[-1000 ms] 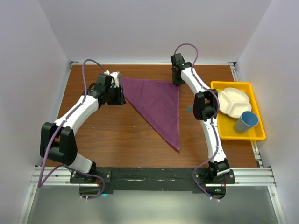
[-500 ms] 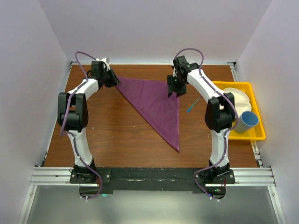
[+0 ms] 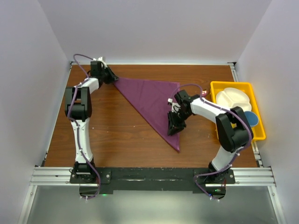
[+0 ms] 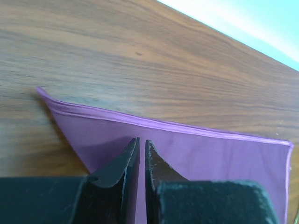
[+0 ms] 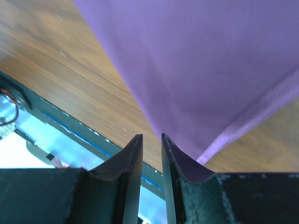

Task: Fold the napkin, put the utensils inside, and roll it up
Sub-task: Fold the napkin, then grab a utensil with the right arm, then place the utensil onto the napkin

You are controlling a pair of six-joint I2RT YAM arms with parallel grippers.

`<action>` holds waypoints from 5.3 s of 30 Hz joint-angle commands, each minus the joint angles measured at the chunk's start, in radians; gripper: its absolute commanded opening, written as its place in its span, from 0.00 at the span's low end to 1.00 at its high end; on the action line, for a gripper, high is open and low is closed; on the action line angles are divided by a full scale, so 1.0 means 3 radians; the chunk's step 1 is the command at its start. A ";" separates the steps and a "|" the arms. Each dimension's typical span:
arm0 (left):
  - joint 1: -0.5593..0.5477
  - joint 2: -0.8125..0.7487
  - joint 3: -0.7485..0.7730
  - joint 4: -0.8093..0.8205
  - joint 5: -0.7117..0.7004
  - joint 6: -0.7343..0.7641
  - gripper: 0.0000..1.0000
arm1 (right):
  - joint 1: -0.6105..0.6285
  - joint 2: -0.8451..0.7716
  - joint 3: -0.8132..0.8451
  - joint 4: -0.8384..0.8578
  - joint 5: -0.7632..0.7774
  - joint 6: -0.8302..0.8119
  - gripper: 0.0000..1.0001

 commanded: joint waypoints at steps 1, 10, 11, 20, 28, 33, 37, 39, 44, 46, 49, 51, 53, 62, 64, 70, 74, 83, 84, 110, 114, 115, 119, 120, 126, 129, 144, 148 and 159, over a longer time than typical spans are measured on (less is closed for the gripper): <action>0.0072 0.0144 0.0117 0.0208 -0.0015 0.0003 0.14 | 0.0000 -0.0330 -0.0269 0.0231 -0.0002 0.0102 0.25; 0.0088 0.0226 0.0306 -0.0042 -0.0040 0.0295 0.16 | -0.0005 -0.0611 -0.0367 -0.0019 0.0162 0.0133 0.23; 0.0088 0.0216 0.0347 -0.0058 -0.0051 0.0335 0.16 | 0.0005 -0.0637 -0.0392 -0.0009 0.0116 0.0153 0.24; 0.0078 0.0022 0.0357 -0.0242 0.0036 0.0300 0.19 | 0.0036 -0.0652 -0.1057 0.0553 0.0049 0.0419 0.26; 0.0001 -0.0361 0.0316 -0.0594 -0.0106 0.0520 0.25 | 0.0041 -0.0938 -0.0981 0.0242 0.0489 0.0450 0.27; -0.0173 -0.0714 0.0377 -0.0982 -0.0296 0.0581 0.35 | 0.0025 -0.0965 -0.0409 -0.0233 0.1255 0.0674 0.46; -0.0377 -0.1092 0.0164 -0.1131 -0.0444 0.0586 0.41 | -0.0244 -0.0547 0.0382 -0.0418 0.1904 0.0970 0.73; -0.0560 -0.1434 -0.0076 -0.1076 -0.0470 0.0556 0.42 | -0.0393 -0.0347 0.0664 -0.0530 0.2105 0.1073 0.77; -0.1015 -0.2374 -0.1175 -0.0958 -0.0465 0.0388 0.44 | -0.0639 0.0511 0.1682 -0.0674 0.2437 0.1263 0.77; -0.1144 -0.2661 -0.1599 -0.0963 -0.0510 0.0351 0.45 | -0.0751 0.0686 0.1943 -0.0643 0.2509 0.1349 0.73; -0.1374 -0.3259 -0.2095 -0.1029 -0.0623 0.0249 0.45 | -0.0828 0.0998 0.2169 -0.0577 0.2585 0.1457 0.65; -0.1431 -0.3659 -0.2291 -0.1161 -0.0659 0.0188 0.45 | -0.0844 0.1192 0.2327 -0.0617 0.2657 0.1488 0.62; -0.1436 -0.3990 -0.2460 -0.1289 -0.0705 0.0121 0.45 | -0.0864 0.1295 0.2399 -0.0622 0.2729 0.1472 0.62; -0.1436 -0.4411 -0.2312 -0.1873 -0.0843 0.0136 0.50 | -0.1023 0.1454 0.2216 -0.0444 0.2653 0.1467 0.57; -0.1436 -0.4396 -0.2261 -0.1899 -0.0833 0.0147 0.50 | -0.1038 0.1464 0.2134 -0.0403 0.2632 0.1462 0.57; -0.1436 -0.4294 -0.2123 -0.1950 -0.0828 0.0177 0.50 | -0.1130 0.1531 0.1995 -0.0270 0.2565 0.1416 0.47; -0.1436 -0.4222 -0.2031 -0.1985 -0.0833 0.0218 0.50 | -0.1186 0.1551 0.1944 -0.0188 0.2560 0.1330 0.30; -0.1431 -0.4115 -0.2086 -0.1797 -0.0634 0.0004 0.49 | -0.1197 0.1470 0.2272 -0.0244 0.2810 0.0496 0.00; -0.1431 -0.4115 -0.2117 -0.1756 -0.0568 -0.0057 0.49 | -0.1192 0.1353 0.2251 -0.0229 0.2831 0.0374 0.00; -0.1405 -0.4457 -0.1959 -0.2164 -0.0935 -0.0268 0.50 | 0.0930 0.2257 0.4209 -0.0863 0.1926 -0.1319 0.00; -0.1395 -0.4463 -0.1964 -0.2185 -0.0940 -0.0268 0.50 | 0.0925 0.2318 0.4158 -0.0832 0.1855 -0.1335 0.00; -0.1395 -0.4458 -0.1979 -0.2180 -0.0935 -0.0273 0.50 | 0.0925 0.2339 0.4163 -0.0832 0.1829 -0.1325 0.00; -0.1395 -0.4437 -0.1985 -0.2149 -0.0910 -0.0288 0.50 | 0.0925 0.2369 0.4168 -0.0796 0.1635 -0.1177 0.00; -0.1390 -0.4432 -0.1985 -0.2139 -0.0910 -0.0283 0.50 | 0.0925 0.2380 0.4184 -0.0796 0.1635 -0.1141 0.00; -0.1390 -0.4401 -0.1985 -0.2108 -0.0900 -0.0303 0.50 | 0.0925 0.2512 0.4311 -0.0801 0.1466 -0.0926 0.00; -0.1390 -0.4406 -0.1990 -0.2108 -0.0905 -0.0308 0.50 | 0.0930 0.2569 0.4373 -0.0796 0.1451 -0.0915 0.00; -0.1375 -0.4376 -0.1990 -0.2093 -0.0905 -0.0303 0.50 | 0.0925 0.2727 0.4475 -0.0791 0.1507 -0.0946 0.00; -0.1370 -0.4360 -0.2000 -0.2083 -0.0894 -0.0314 0.50 | 0.0930 0.2748 0.4475 -0.0786 0.1497 -0.0936 0.00; -0.1206 -0.4309 -0.2046 -0.1960 -0.0787 -0.0324 0.55 | 0.0930 0.2712 0.4623 -0.0847 0.1476 -0.0819 0.29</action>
